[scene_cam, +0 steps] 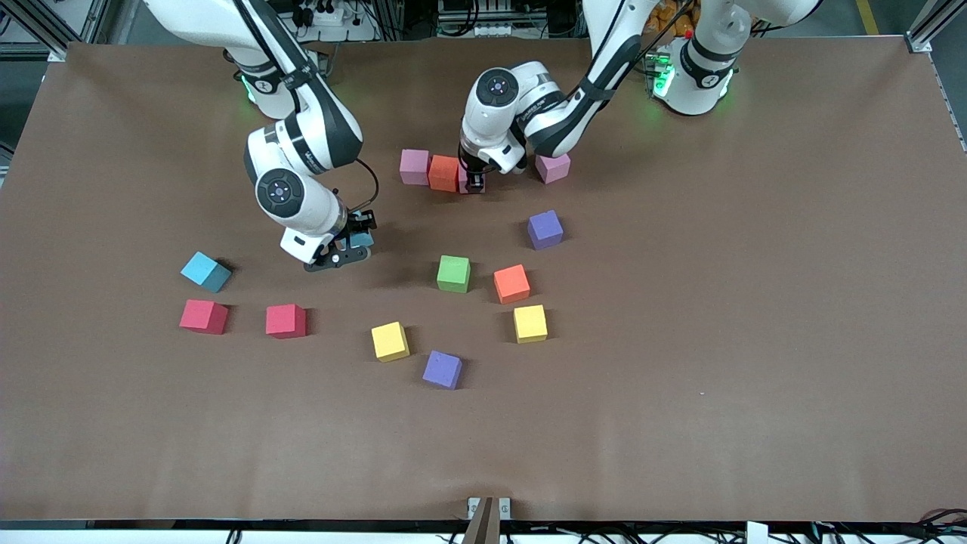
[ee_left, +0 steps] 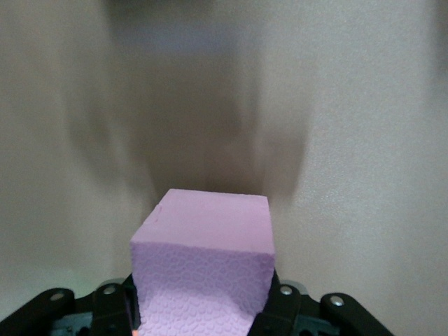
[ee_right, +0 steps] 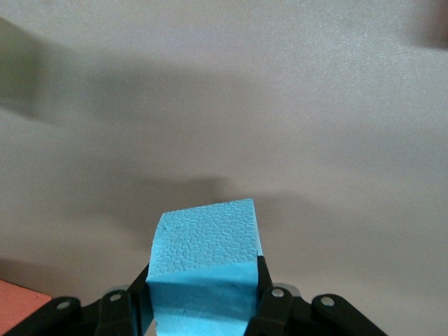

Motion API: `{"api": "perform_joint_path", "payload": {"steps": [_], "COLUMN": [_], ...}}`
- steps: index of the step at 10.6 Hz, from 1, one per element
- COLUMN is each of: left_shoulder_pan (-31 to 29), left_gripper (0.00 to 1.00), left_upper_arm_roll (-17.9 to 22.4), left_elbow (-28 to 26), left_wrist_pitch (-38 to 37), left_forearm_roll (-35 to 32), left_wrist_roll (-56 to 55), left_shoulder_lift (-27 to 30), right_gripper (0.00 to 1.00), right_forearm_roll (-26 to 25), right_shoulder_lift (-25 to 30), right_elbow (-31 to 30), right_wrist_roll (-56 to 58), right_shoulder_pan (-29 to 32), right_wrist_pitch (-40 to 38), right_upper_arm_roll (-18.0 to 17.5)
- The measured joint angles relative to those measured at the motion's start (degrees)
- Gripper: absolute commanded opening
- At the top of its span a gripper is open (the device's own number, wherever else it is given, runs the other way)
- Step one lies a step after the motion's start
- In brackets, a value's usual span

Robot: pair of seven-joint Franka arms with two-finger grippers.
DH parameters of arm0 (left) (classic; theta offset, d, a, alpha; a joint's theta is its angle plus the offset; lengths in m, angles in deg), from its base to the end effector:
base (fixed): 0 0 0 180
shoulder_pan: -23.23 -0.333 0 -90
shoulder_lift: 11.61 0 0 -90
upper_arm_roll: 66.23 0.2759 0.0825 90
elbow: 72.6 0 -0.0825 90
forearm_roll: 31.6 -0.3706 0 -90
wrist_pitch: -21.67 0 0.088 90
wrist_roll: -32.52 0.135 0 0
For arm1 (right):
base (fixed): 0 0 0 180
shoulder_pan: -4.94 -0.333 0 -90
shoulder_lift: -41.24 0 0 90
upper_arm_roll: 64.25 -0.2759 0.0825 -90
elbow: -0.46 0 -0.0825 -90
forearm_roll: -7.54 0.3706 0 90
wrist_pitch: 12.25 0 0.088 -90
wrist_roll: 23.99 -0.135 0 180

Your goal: Form number 2 with 11 blocks

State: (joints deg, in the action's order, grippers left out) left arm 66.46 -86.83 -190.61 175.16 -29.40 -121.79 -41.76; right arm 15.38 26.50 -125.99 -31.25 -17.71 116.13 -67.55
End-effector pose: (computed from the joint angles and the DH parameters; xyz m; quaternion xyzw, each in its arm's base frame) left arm 0.2517 -0.5247 0.1517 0.6673 0.7360 -0.1114 0.0261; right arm 0.4486 0.2273 0.1912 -0.9857 -0.1133 0.1227 0.0217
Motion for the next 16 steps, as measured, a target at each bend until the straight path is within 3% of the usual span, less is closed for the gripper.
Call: {"api": "perform_joint_path", "payload": {"steps": [4, 6, 7, 8, 9, 10, 11, 16], "left_shoulder_pan": [1.30, 1.85, 1.85, 1.84, 1.84, 1.88, 1.93, 2.40], "left_gripper": [0.04, 0.17, 0.37, 0.72, 0.78, 0.95, 1.00, 1.00], "left_upper_arm_roll": [-0.01, 0.01, 0.07, 0.20, 0.24, 0.24, 0.23, 0.20], "left_elbow": [0.00, -0.01, -0.01, -0.01, -0.01, -0.01, -0.01, -0.02], "left_wrist_pitch": [0.29, 0.43, 0.44, 0.47, 0.51, 0.55, 0.56, 0.56], "left_forearm_roll": [0.00, 0.00, 0.00, 0.00, 0.00, -0.02, -0.20, -4.46], "left_wrist_roll": [-0.92, -0.97, -0.97, -0.97, -0.91, -0.83, -0.79, -0.64], "left_shoulder_lift": [0.00, -0.17, -0.35, -0.50, -0.58, -0.63, -0.66, -1.34], "right_gripper": [0.00, 0.00, 0.00, 0.00, 0.00, 0.00, 0.00, 0.00], "right_forearm_roll": [0.00, 0.00, 0.00, 0.00, 0.00, 0.00, 0.00, 0.00], "right_shoulder_lift": [0.00, -0.01, -0.01, -0.01, -0.01, -0.01, -0.01, -0.01], "right_elbow": [0.00, 0.00, 0.00, 0.00, 0.00, 0.00, 0.00, 0.00], "right_wrist_roll": [0.00, 0.00, 0.00, 0.00, 0.00, 0.00, 0.00, -0.01], "right_shoulder_pan": [0.00, 0.00, 0.00, 0.00, 0.00, 0.00, 0.00, 0.00], "right_wrist_pitch": [0.00, 0.00, 0.00, 0.00, 0.00, 0.00, 0.00, 0.00], "right_upper_arm_roll": [0.00, 0.00, 0.00, 0.00, 0.00, 0.00, 0.00, 0.00]}}
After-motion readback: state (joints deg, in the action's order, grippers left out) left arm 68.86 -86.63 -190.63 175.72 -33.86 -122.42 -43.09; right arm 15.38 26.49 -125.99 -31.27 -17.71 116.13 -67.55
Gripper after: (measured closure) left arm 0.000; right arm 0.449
